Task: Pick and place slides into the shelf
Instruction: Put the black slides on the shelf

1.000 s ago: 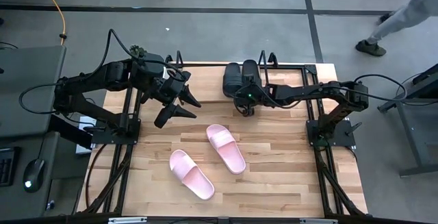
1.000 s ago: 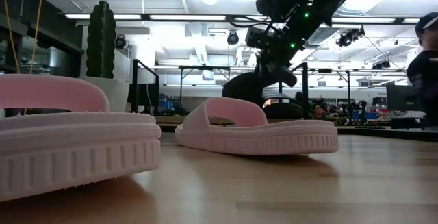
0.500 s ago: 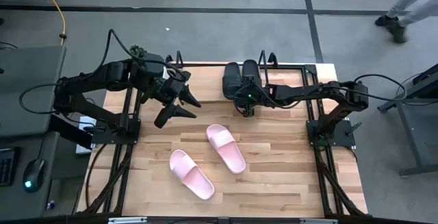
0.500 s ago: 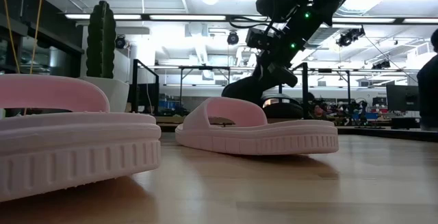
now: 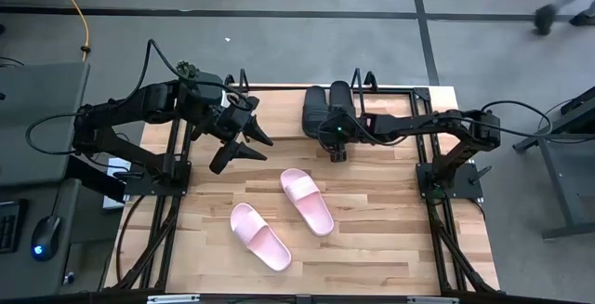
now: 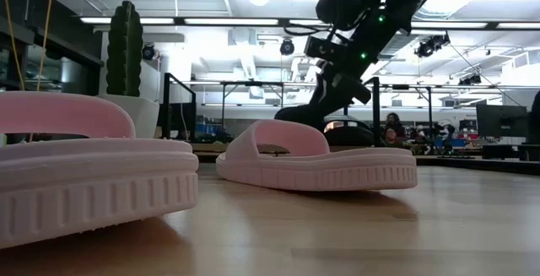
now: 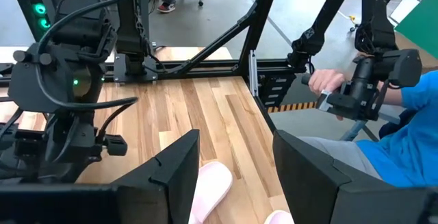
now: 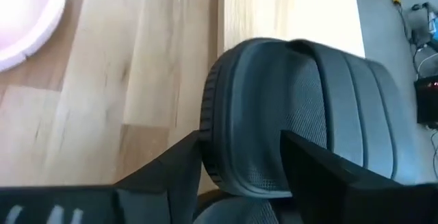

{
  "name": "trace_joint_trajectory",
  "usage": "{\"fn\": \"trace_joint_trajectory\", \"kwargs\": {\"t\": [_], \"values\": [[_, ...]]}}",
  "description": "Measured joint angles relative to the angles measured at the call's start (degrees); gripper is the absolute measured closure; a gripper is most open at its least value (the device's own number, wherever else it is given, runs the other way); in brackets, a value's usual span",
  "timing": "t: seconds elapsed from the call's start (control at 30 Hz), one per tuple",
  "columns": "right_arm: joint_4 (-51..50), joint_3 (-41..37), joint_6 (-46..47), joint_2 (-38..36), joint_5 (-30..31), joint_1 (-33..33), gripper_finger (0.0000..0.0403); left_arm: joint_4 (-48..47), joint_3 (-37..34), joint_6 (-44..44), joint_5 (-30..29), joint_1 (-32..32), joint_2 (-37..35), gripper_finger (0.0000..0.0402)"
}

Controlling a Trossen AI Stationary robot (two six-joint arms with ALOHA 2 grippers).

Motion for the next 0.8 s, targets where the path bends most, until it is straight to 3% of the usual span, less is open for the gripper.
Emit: {"fn": "trace_joint_trajectory", "kwargs": {"t": [0.33, 0.8], "values": [[-2.19, 0.0, 1.82, -0.09, -2.81, -0.91, 0.0143, -0.06, 0.0, 0.01, 0.0, 0.0, 0.0, 0.0227], [-7.25, 0.04, 5.69, -1.98, -5.54, -0.86, 0.0137, -0.35, 0.0, 0.02, 0.0, 0.0, 0.08, 0.0227]]}}
